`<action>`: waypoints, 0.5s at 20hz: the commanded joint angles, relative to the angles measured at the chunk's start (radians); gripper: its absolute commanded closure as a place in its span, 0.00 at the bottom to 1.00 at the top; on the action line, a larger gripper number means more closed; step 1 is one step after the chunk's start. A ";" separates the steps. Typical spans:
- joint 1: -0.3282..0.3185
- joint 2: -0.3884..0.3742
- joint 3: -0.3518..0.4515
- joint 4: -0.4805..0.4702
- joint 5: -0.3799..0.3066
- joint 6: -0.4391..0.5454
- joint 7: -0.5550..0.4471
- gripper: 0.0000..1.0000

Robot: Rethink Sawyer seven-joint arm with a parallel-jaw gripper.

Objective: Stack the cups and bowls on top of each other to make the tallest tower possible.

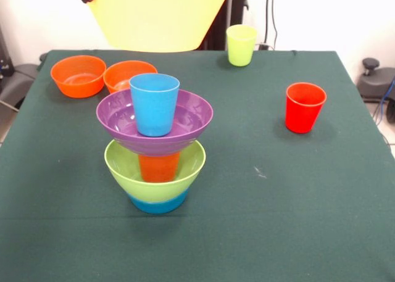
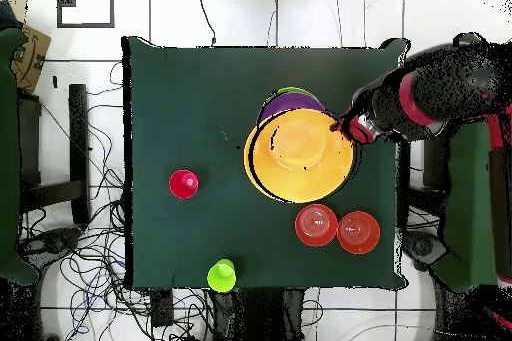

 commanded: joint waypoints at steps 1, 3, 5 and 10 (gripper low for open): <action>0.070 0.027 -0.122 -0.089 -0.081 0.102 -0.335 1.00; 0.072 0.029 -0.123 -0.096 -0.082 0.103 -0.338 1.00; 0.072 0.030 -0.121 -0.093 -0.077 0.095 -0.330 1.00; 0.074 0.031 -0.122 -0.087 -0.078 0.078 -0.320 1.00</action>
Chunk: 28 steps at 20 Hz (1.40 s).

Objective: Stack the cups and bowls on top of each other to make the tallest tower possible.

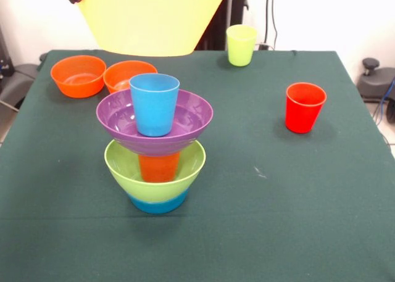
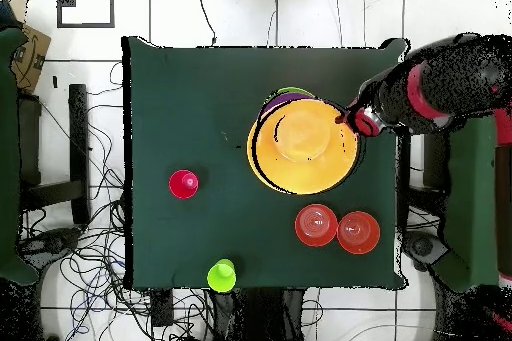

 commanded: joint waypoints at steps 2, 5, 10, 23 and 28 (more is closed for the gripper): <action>0.063 0.032 -0.120 -0.045 -0.077 0.067 -0.319 1.00; 0.059 0.032 -0.120 -0.037 -0.077 0.060 -0.314 1.00; 0.053 0.036 -0.119 -0.022 -0.076 0.044 -0.307 1.00; 0.060 0.037 -0.125 -0.050 -0.075 0.077 -0.331 1.00; 0.068 0.038 -0.129 -0.059 -0.072 0.079 -0.331 1.00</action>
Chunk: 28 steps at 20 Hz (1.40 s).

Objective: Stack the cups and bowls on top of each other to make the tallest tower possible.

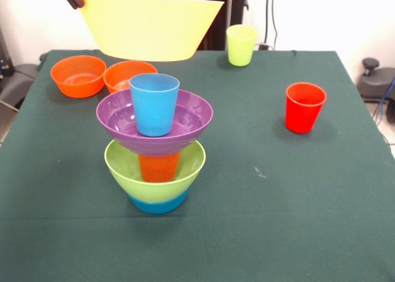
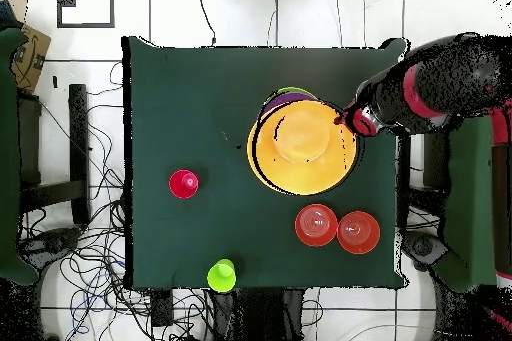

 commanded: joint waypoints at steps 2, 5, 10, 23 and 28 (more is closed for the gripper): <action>0.058 0.036 -0.109 -0.056 -0.065 0.074 -0.329 1.00; 0.063 0.036 -0.113 -0.057 -0.067 0.069 -0.329 1.00; 0.073 0.041 -0.117 -0.059 -0.065 0.055 -0.316 1.00; 0.070 0.037 -0.114 -0.030 -0.052 0.024 -0.283 1.00; 0.073 0.041 -0.115 -0.037 -0.054 0.021 -0.287 1.00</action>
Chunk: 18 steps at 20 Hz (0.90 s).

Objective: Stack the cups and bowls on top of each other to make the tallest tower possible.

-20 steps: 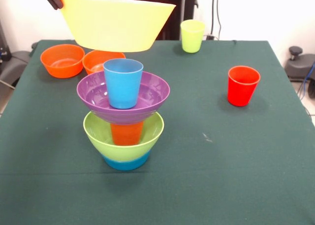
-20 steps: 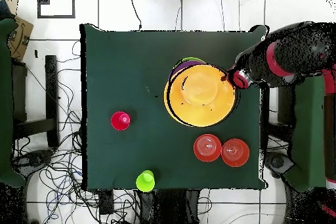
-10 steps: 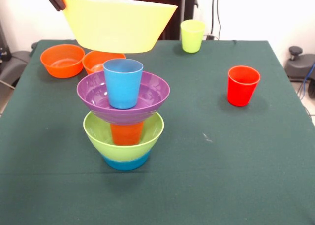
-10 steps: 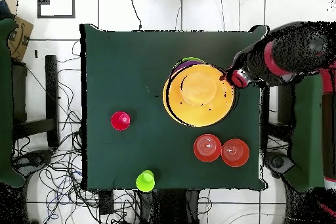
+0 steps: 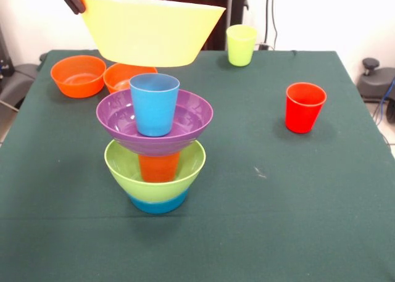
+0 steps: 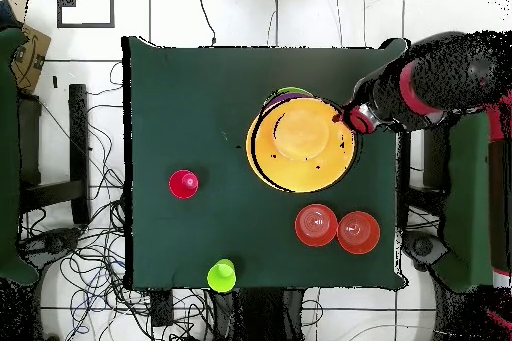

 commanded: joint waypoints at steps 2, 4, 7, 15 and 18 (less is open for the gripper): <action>0.053 0.041 -0.095 -0.020 -0.052 0.020 -0.284 1.00; 0.053 0.041 -0.094 -0.018 -0.048 0.016 -0.277 1.00; 0.053 0.042 -0.092 -0.013 -0.048 0.006 -0.271 1.00; 0.057 0.048 -0.092 -0.006 -0.052 -0.024 -0.257 1.00; 0.059 0.049 -0.092 -0.011 -0.053 -0.024 -0.259 1.00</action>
